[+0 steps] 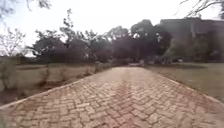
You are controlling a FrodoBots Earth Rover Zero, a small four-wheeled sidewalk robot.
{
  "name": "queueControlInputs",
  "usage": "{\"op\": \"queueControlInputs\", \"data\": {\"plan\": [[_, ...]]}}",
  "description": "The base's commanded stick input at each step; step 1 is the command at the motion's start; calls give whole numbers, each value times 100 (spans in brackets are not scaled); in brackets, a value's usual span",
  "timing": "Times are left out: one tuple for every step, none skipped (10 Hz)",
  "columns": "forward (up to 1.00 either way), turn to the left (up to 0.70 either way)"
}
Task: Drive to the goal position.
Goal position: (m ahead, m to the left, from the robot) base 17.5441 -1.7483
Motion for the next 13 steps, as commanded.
{"op": "queueControlInputs", "data": {"plan": [[85, 0], [85, 0], [85, 0], [85, 0], [85, 0], [85, -34], [85, -34], [85, 0], [85, 0], [85, 0], [85, 0], [85, 0], [85, 0]]}}
